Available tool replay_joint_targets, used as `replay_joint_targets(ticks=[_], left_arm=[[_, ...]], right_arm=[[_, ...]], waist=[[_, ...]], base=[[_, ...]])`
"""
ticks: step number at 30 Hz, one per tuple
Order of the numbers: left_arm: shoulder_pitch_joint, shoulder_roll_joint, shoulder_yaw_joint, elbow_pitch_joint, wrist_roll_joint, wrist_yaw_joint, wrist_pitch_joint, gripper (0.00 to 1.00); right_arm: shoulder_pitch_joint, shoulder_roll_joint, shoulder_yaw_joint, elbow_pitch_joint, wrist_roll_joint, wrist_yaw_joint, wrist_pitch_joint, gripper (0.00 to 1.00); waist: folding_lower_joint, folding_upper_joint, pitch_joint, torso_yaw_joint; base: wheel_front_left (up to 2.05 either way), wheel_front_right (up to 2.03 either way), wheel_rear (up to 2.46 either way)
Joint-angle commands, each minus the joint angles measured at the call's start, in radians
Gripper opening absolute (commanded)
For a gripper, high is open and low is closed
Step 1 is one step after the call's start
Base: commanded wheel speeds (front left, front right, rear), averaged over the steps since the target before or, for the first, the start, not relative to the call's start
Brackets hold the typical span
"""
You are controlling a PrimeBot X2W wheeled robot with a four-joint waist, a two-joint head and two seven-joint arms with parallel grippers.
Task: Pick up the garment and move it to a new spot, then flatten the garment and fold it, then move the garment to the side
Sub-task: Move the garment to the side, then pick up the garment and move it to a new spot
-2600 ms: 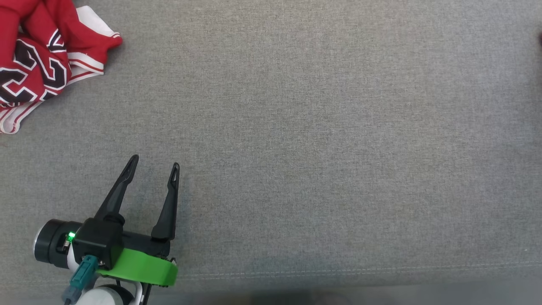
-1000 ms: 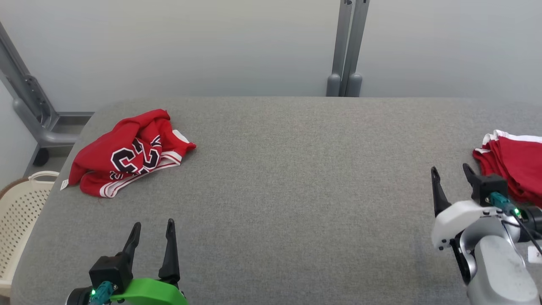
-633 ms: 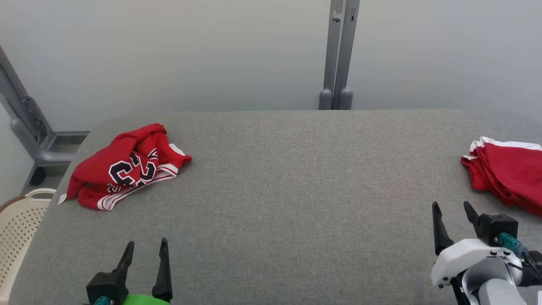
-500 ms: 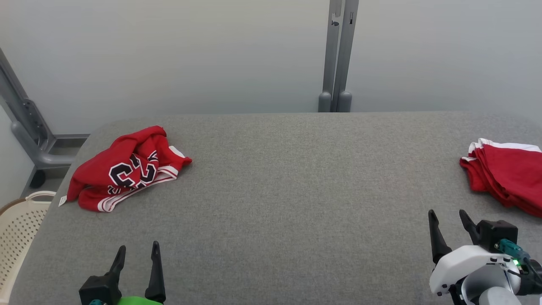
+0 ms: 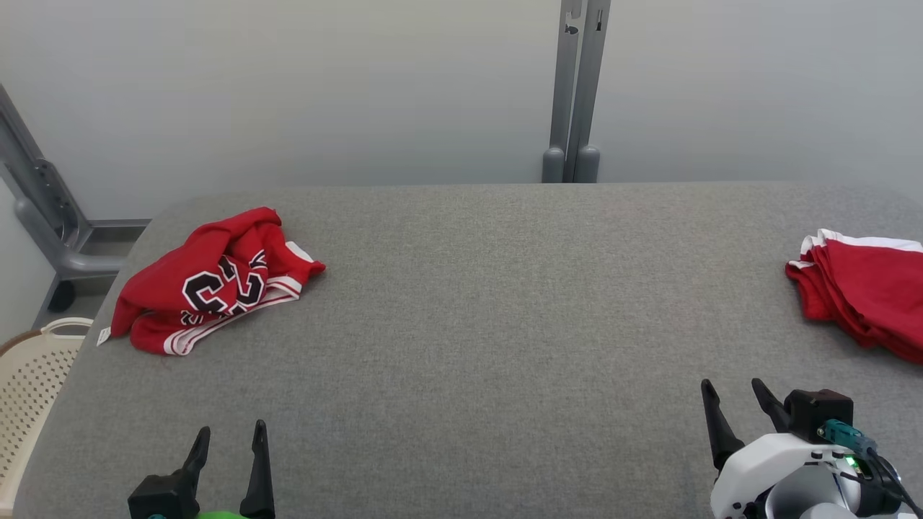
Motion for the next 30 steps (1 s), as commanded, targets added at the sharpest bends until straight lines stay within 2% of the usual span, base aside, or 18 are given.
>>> replay_joint_targets(ticks=[1,14,22,30], left_arm=[[-0.003,0.007,0.002,0.003,0.007,-0.008,-0.004,1.0],[-0.012,-0.005,0.006,0.007,0.007,-0.017,-0.005,1.0],[-0.004,0.01,0.008,-0.003,0.014,-0.005,0.0,1.0],[0.016,0.03,0.007,-0.031,0.025,0.022,0.014,1.0]], right_arm=[[0.01,-0.002,0.0,-0.004,0.009,-0.001,-0.001,1.0],[0.015,-0.002,0.024,0.004,0.023,-0.001,-0.01,1.0],[0.016,-0.002,0.028,0.015,0.033,-0.001,-0.021,1.0],[0.016,-0.002,0.048,0.034,0.056,-0.001,-0.042,1.0]], waist=[[0.0,0.0,0.001,0.002],[0.0,0.0,0.007,0.026],[0.0,0.0,0.008,0.094],[0.0,0.0,0.005,0.215]], base=[[0.0,0.0,0.0],[0.0,0.0,0.0],[0.0,0.0,0.0],[0.0,0.0,0.0]])
